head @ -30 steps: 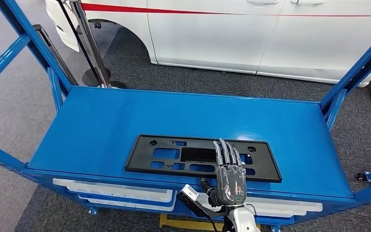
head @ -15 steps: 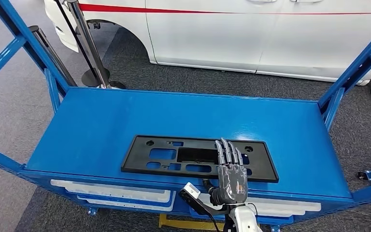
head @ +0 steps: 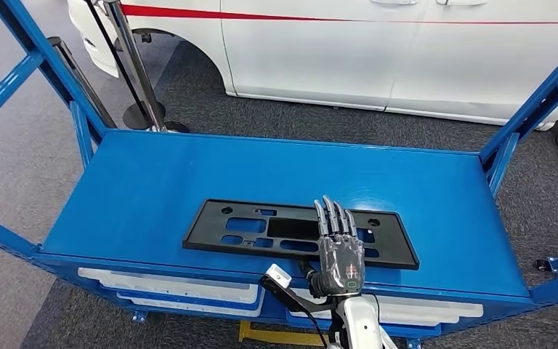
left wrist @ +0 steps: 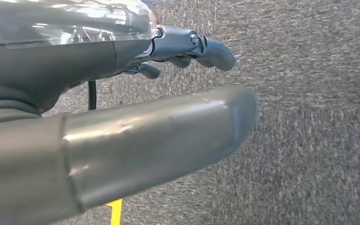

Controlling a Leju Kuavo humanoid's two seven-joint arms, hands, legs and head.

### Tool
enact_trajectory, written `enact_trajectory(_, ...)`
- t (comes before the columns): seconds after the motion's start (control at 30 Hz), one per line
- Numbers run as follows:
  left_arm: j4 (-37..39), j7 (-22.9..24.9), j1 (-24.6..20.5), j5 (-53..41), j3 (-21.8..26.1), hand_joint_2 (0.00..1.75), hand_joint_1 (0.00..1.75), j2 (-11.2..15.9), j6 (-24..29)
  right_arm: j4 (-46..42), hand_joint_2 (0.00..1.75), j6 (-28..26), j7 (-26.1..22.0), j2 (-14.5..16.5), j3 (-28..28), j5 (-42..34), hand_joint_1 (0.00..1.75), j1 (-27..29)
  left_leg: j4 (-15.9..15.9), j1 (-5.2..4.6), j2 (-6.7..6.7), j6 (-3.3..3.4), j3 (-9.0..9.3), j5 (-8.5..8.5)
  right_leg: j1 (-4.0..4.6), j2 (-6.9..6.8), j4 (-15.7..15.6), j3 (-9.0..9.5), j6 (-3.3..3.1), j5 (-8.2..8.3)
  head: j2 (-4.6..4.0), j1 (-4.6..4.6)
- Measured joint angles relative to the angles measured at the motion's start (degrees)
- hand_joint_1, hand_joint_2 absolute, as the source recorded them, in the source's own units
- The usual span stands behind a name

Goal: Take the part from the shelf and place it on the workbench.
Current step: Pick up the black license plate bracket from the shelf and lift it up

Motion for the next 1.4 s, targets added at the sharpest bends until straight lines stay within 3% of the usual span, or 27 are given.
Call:
enact_trajectory(0.07,0.19,-0.19,-0.06,-0.1,-0.33,0.0,0.0,0.02,-0.02,0.04,1.75,1.43,0.57,0.02,-0.08,1.82,0.0,-0.43,-0.52,0.27,0.08,0.79,0.1,0.46,-0.05,-0.03,2.23,-0.94,0.61,-1.68,0.0,0.01)
enact_trajectory(0.17,0.4,-0.52,-0.14,-0.32,-0.95,0.0,0.0,0.13,-0.31,0.1,1.75,4.56,2.6,-0.02,-0.1,5.21,0.0,-0.59,-0.65,0.25,0.23,1.39,0.03,0.59,-0.3,-0.07,12.27,-5.6,1.18,-6.78,0.0,0.02)
enact_trajectory(0.2,0.44,-0.59,-0.12,-0.33,-1.02,0.0,0.0,0.22,-0.44,0.12,1.75,5.35,3.4,-0.08,-0.04,5.87,0.0,-0.49,-0.63,0.21,0.24,1.4,0.03,0.57,-0.38,-0.08,14.78,-6.8,1.29,-7.39,0.0,0.02)
enact_trajectory(0.23,0.46,-0.63,-0.1,-0.31,-1.05,0.0,0.0,0.31,-0.55,0.13,1.75,5.94,4.13,-0.19,0.06,6.24,0.0,-0.42,-0.58,0.2,0.22,1.39,0.04,0.54,-0.44,-0.1,15.33,-7.1,1.34,-6.88,0.0,0.02)
enact_trajectory(0.27,0.46,-0.65,-0.08,-0.31,-1.08,0.0,0.0,0.37,-0.62,0.12,1.75,6.32,4.73,-0.33,0.19,6.39,0.0,-0.43,-0.5,0.2,0.19,1.35,0.1,0.47,-0.48,-0.12,13.65,-6.33,1.31,-5.34,0.0,0.02)
enact_trajectory(0.33,0.47,-0.69,-0.06,-0.37,-1.25,0.0,0.0,0.39,-0.65,0.14,1.75,6.99,5.56,-0.68,0.61,6.49,0.0,-0.73,-0.21,0.16,0.12,1.09,0.15,0.21,-0.45,-0.15,6.45,-2.87,0.95,-1.53,0.0,0.02)
enact_trajectory(0.4,0.48,-0.74,-0.09,-0.51,-1.61,0.0,0.0,0.43,-0.62,0.4,1.75,7.51,6.22,-1.01,1.44,6.54,0.0,-1.45,0.21,-0.05,0.1,0.57,-0.1,-0.05,-0.23,-0.09,1.32,-0.64,0.45,0.02,0.0,0.01)
enact_trajectory(0.5,0.48,-0.67,-0.18,-0.67,-2.26,0.0,0.0,0.66,-0.53,1.7,1.75,7.39,7.03,-1.21,2.87,6.6,0.0,-2.67,0.35,-0.08,0.15,-0.37,-0.35,-0.19,-0.11,0.06,0.18,-0.46,-0.33,0.05,0.0,0.0)
enact_trajectory(0.57,0.54,-0.59,-0.24,-0.85,-2.46,0.0,0.0,0.78,-0.5,2.95,1.75,7.18,7.43,-1.24,3.62,6.61,0.0,-3.55,2.32,0.11,0.15,-0.96,-1.13,-1.7,-0.33,-0.02,-0.33,-0.19,-1.07,0.29,0.0,0.0)
enact_trajectory(0.67,0.6,-0.53,-0.23,-1.01,-2.57,0.0,0.0,1.06,-0.46,4.95,1.75,7.13,7.88,-1.31,4.59,6.61,0.0,-4.7,12.47,0.28,0.14,-1.7,-5.8,-6.75,-0.38,-0.18,-0.5,-0.09,-1.59,0.37,0.0,-0.01)
enact_trajectory(0.7,0.61,-0.49,-0.2,-1.03,-2.62,0.0,0.0,1.16,-0.45,5.57,1.75,7.16,7.92,-1.35,4.79,6.61,0.0,-4.87,15.39,0.3,0.14,-1.85,-7.25,-7.58,-0.36,-0.2,-0.46,-0.1,-1.61,0.35,0.0,-0.01)
enact_trajectory(0.73,0.65,-0.45,-0.17,-1.04,-2.7,0.0,0.0,1.22,-0.45,6.16,1.75,7.2,7.94,-1.38,4.91,6.61,0.0,-4.99,16.49,0.31,0.15,-1.91,-7.88,-7.34,-0.35,-0.21,-0.41,-0.09,-1.63,0.32,0.0,-0.01)
enact_trajectory(0.77,0.69,-0.41,-0.17,-1.06,-2.79,0.0,0.0,1.26,-0.44,6.63,1.75,7.27,7.93,-1.4,4.96,6.61,0.0,-5.14,15.16,0.33,0.15,-1.88,-7.35,-5.93,-0.35,-0.19,-0.38,-0.03,-1.61,0.28,0.0,-0.02)
enact_trajectory(0.87,0.78,-0.23,-0.32,-1.09,-3.14,0.0,0.0,1.34,-0.4,7.55,1.75,7.64,7.84,-1.42,4.99,6.61,0.0,-5.73,3.94,0.26,0.13,-1.38,-2.11,-0.52,-0.24,-0.05,-0.26,0.26,-1.26,0.05,0.0,-0.01)
enact_trajectory(0.93,0.82,-0.1,-0.43,-1.14,-3.44,0.0,0.0,1.35,-0.37,7.91,1.75,7.87,7.7,-1.45,4.99,6.61,0.0,-5.95,0.4,0.03,0.03,-0.87,-0.47,0.16,-0.04,0.0,-0.24,0.22,-0.73,0.04,0.0,0.0)
enact_trajectory(1.0,0.88,-0.03,-0.42,-1.17,-3.66,0.0,0.0,1.35,-0.35,8.14,1.75,7.98,7.63,-1.48,4.99,6.61,0.0,-6.07,0.1,0.01,-0.03,-0.24,-0.41,0.29,0.06,0.02,-0.41,0.2,-0.1,0.15,0.0,0.01)
enact_trajectory(1.07,0.95,-0.02,-0.43,-1.17,-3.78,0.0,0.0,1.34,-0.35,8.31,1.75,8.07,7.61,-1.54,4.99,6.61,0.0,-6.16,-0.29,0.25,0.06,0.56,-0.33,0.66,0.02,0.01,0.89,-0.28,0.48,-0.95,0.0,0.02)
enact_trajectory(1.1,0.97,-0.02,-0.46,-1.17,-3.83,0.0,0.0,1.33,-0.35,8.42,1.75,8.13,7.6,-1.57,4.99,6.61,0.0,-6.19,-0.46,0.38,0.13,0.93,-0.3,0.8,0.0,0.0,3.18,-1.28,0.72,-2.45,0.0,0.02)
enact_trajectory(1.17,0.99,-0.01,-0.46,-1.17,-3.86,0.0,0.0,1.33,-0.35,8.69,1.75,8.26,7.6,-1.62,4.99,6.61,0.0,-6.21,-0.47,0.31,0.24,1.3,-0.36,0.83,-0.1,-0.03,10.72,-4.74,1.07,-6.33,0.0,0.02)
enact_trajectory(1.2,0.99,0.0,-0.44,-1.17,-3.87,0.0,0.0,1.34,-0.35,8.82,1.75,8.3,7.59,-1.64,4.99,6.61,0.0,-6.2,-0.44,0.26,0.28,1.33,-0.37,0.81,-0.12,-0.04,14.26,-6.43,1.17,-7.59,0.0,0.02)
enact_trajectory(1.23,1.0,0.01,-0.43,-1.17,-3.87,0.0,0.0,1.34,-0.35,8.93,1.75,8.32,7.59,-1.65,4.99,6.61,0.0,-6.21,-0.4,0.23,0.29,1.35,-0.35,0.78,-0.12,-0.04,16.08,-7.33,1.2,-7.74,0.0,0.02)
enact_trajectory(1.27,1.0,0.01,-0.43,-1.17,-3.87,0.0,0.0,1.35,-0.35,9.02,1.75,8.31,7.58,-1.66,4.99,6.61,0.0,-6.23,-0.36,0.21,0.27,1.35,-0.27,0.74,-0.12,-0.05,15.56,-7.09,1.14,-6.68,0.0,0.03)
enact_trajectory(1.33,1.01,0.02,-0.45,-1.17,-3.87,0.0,0.0,1.34,-0.35,9.13,1.75,8.28,7.57,-1.67,4.99,6.61,0.06,-6.35,-0.27,0.2,0.18,1.24,-0.01,0.57,-0.07,-0.07,8.57,-3.67,0.7,-2.49,0.0,0.03)
enact_trajectory(1.4,1.05,0.02,-0.48,-1.17,-3.89,0.0,0.0,1.33,-0.35,9.17,1.75,8.31,7.49,-1.67,4.99,6.61,0.38,-6.54,-0.03,-0.03,0.1,0.86,0.03,0.34,0.21,-0.11,1.6,-0.37,0.12,-0.05,0.0,0.02)
